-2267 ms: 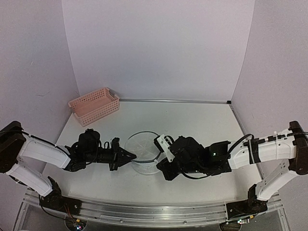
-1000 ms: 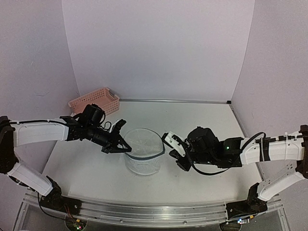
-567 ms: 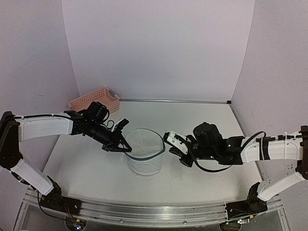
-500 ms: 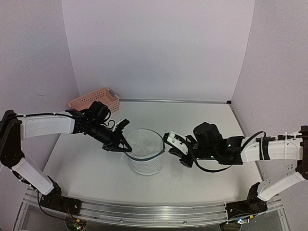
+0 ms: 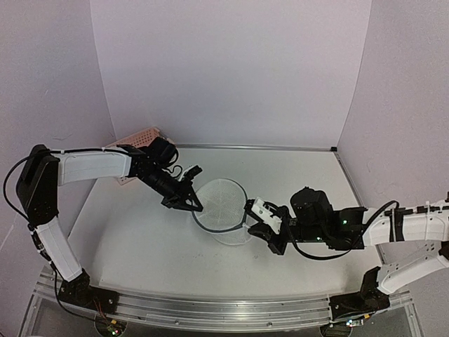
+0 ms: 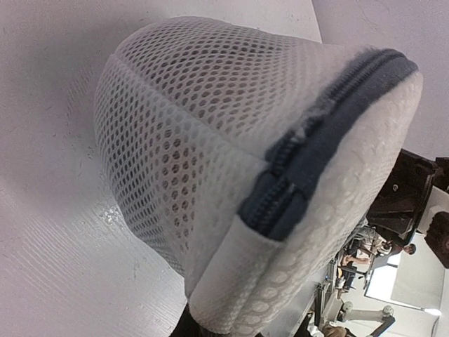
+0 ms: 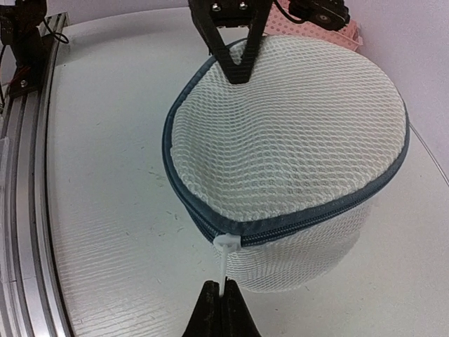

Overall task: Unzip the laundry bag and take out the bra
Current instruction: Unzip the zipper of the laundry bag.

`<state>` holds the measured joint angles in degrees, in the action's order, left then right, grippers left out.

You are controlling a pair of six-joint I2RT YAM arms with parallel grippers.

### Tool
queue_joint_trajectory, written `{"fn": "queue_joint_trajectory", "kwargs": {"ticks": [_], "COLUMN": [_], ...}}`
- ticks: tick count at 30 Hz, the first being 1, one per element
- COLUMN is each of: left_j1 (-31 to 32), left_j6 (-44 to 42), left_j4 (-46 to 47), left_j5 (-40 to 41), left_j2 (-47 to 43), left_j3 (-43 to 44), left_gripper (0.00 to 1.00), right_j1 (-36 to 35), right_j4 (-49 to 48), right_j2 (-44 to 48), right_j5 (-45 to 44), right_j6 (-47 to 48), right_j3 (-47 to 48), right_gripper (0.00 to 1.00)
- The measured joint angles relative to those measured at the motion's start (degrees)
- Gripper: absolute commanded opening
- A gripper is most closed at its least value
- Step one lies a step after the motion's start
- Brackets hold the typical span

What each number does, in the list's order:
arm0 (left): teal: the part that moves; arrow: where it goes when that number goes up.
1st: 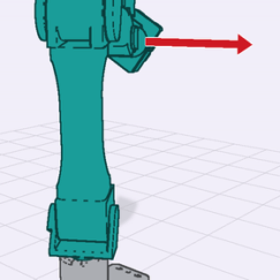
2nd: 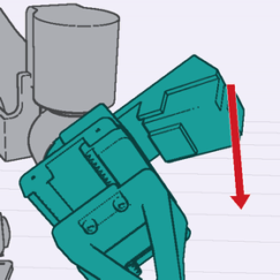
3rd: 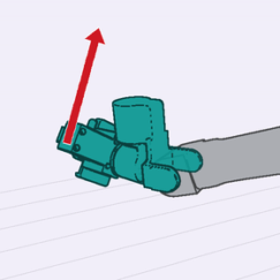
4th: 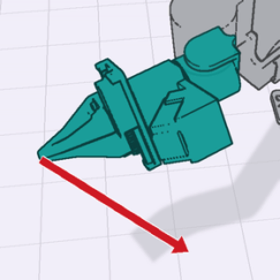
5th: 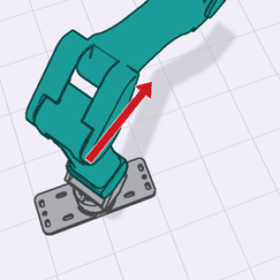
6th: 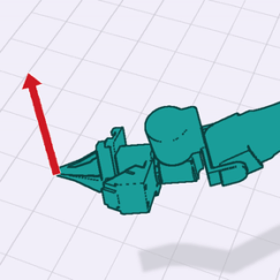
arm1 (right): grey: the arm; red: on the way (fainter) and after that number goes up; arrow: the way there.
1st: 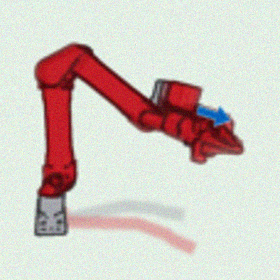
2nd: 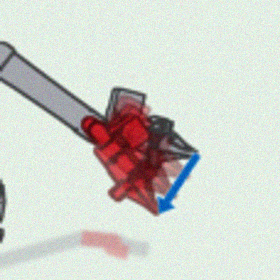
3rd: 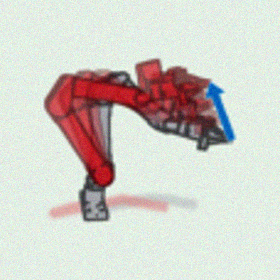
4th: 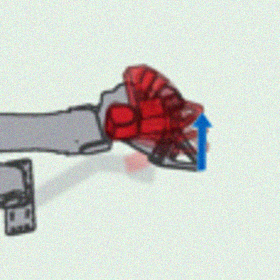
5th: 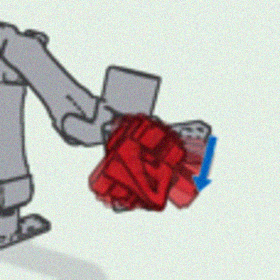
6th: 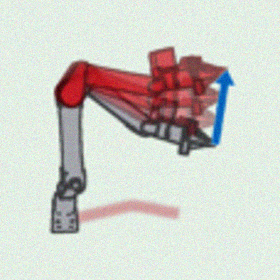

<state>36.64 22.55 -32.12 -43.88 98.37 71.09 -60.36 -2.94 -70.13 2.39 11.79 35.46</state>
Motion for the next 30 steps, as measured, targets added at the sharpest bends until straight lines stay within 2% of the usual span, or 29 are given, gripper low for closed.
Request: {"fn": "queue_joint_trajectory", "kwargs": {"ticks": [8,13,15,18,22,26,30], "left_j1": [-1.4,-2.6,-2.9,-3.3,-3.5,-3.7,-3.8], "left_j6": [-3.7,-5.6,-6.4,-7.4,-6.7,-4.4,-1.3], "left_j4": [-6.8,-9.3,-9.7,-10.3,-11.4,-11.8,-11.5], "left_j5": [0.7,1.5,2.4,4.1,9.6,14.3,17.8], "left_j2": [7.0,9.9,11.1,11.4,11.4,10.4,5.6], "left_j3": [9.8,14.7,16.0,16.1,16.2,16.2,15.0], "left_gripper": [0.09,0.16,0.24,0.48,0.68,0.76,0.81], "right_j1": [-3.1,-4.7,-5.1,-5.3,-5.3,-5.3,-5.3], "right_j4": [0.6,0.7,0.9,0.9,1.0,1.1,1.4], "right_j2": [-6.5,-10.6,-11.6,-12.9,-14.9,-16.3,-16.7], "right_j5": [-3.3,-6.5,-7.7,-9.8,-11.7,-13.5,-15.4], "right_j6": [-9.1,-16.5,-19.7,-24.3,-29.0,-32.8,-36.0], "right_j3": [2.1,5.6,7.1,9.1,10.8,11.4,11.4], "right_gripper": [0.0,0.0,0.0,0.0,0.0,0.0,0.0]}}
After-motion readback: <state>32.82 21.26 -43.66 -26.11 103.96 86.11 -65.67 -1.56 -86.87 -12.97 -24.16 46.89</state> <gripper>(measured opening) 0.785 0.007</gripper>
